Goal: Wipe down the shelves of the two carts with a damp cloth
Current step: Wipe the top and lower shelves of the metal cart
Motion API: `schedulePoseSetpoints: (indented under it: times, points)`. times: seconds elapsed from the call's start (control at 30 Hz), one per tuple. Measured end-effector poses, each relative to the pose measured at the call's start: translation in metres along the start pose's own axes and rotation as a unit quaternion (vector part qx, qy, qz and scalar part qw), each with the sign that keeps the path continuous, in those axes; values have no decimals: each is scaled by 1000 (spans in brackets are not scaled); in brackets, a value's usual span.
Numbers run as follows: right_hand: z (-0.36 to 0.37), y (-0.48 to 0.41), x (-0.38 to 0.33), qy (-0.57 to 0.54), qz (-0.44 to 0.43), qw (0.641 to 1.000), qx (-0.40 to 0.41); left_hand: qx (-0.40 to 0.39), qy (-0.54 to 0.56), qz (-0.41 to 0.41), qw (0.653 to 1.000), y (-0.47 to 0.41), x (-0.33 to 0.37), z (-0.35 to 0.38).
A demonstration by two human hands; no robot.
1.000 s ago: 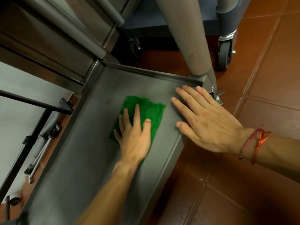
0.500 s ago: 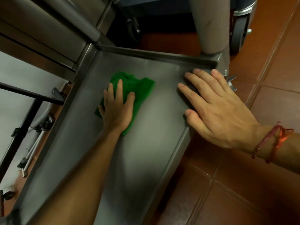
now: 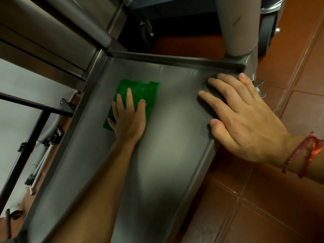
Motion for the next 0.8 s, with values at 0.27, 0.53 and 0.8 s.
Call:
schedulePoseSetpoints:
  times: [0.27, 0.53, 0.8]
  points:
    - [1, -1, 1, -23, -1, 1000, 11, 9, 4, 32, 999, 2, -5, 2]
    - [6, -1, 5, -43, -7, 999, 27, 16, 18, 15, 1000, -104, -73, -13]
    - [9, -2, 7, -56, 4, 998, 36, -18, -80, 26, 996, -143, -97, -14]
Point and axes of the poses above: each hand's wrist, its own y-axis away from the middle knuckle, its own z-axis out of the palm, x = y × z, the point moved 6 cm from there along -y, towards the middle knuckle, and after that the axes turned 5 degrees about z, right-handed, at the moved point
